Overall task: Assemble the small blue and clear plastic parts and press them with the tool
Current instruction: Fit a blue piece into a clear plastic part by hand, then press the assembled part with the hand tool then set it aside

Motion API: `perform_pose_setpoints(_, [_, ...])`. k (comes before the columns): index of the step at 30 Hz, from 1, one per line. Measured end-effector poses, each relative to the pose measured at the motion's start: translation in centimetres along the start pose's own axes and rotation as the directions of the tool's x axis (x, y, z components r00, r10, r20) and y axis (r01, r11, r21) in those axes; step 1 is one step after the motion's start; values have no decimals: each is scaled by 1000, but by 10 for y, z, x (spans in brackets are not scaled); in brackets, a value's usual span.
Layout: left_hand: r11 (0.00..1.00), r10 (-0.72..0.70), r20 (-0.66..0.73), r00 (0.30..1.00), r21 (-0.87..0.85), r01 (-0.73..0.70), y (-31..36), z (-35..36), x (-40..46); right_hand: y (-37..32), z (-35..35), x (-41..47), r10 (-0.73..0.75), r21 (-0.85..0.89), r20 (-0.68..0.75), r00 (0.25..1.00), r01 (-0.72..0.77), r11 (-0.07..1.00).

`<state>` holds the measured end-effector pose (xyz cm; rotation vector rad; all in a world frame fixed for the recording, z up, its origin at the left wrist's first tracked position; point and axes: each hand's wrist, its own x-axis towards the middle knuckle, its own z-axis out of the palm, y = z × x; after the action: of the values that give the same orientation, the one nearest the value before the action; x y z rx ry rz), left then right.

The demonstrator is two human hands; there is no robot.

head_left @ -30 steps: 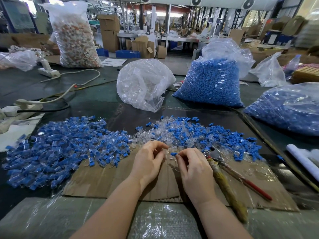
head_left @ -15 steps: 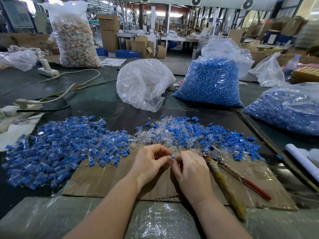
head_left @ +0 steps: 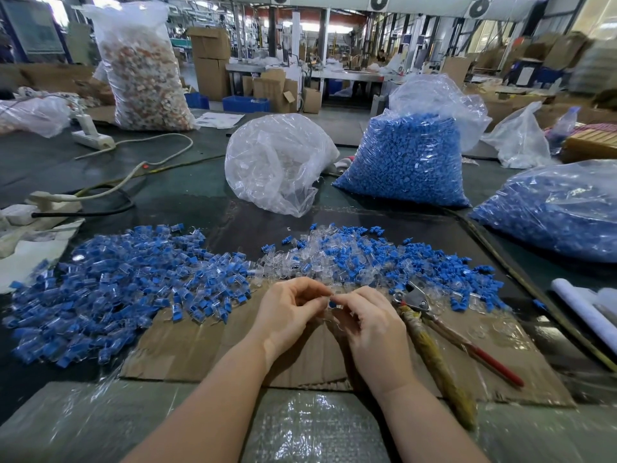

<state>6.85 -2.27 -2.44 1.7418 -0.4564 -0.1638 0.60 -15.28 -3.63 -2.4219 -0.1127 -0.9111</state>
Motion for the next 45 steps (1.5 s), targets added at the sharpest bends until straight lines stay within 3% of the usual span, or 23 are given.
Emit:
perform_pose_setpoints(12, [998,2,0,1000,59,-2,0,-1,0,-3,1,0,-1,-79,2,1000,1,997])
perform_pose_setpoints(25, [998,7,20,1000,63,-8,-2,-1,0,-1,-1,0,-15,-36,25,1000,16,999])
perform_pose_setpoints(32, [999,-39,0,999,19,39,-2,-1,3,-2,-11,6,122,-130,74,990,-112,985])
perform_pose_setpoints(35, [996,-79,-10,997,-32,78,-1,-1,4,2,-26,10,307,-319,105,946,-261,911])
perform_pose_setpoints(37, [990,-118,-10,993,-82,117,1,0,5,8,-41,8,471,-548,116,875,-339,765])
perform_pose_setpoints(40, [983,-151,-20,988,-113,148,3,3,6,18,-62,2,722,-746,153,675,-401,532])
perform_pose_setpoints(42, [976,-171,-29,985,-145,165,5,5,6,22,-70,-2,804,-773,176,568,-426,470])
perform_pose_setpoints(43, [968,-185,-33,982,-180,176,5,6,6,22,-72,-3,810,-773,178,558,-431,466])
perform_pose_setpoints(45, [948,-209,-42,977,-252,192,7,7,6,21,-74,-4,775,-759,174,607,-419,498])
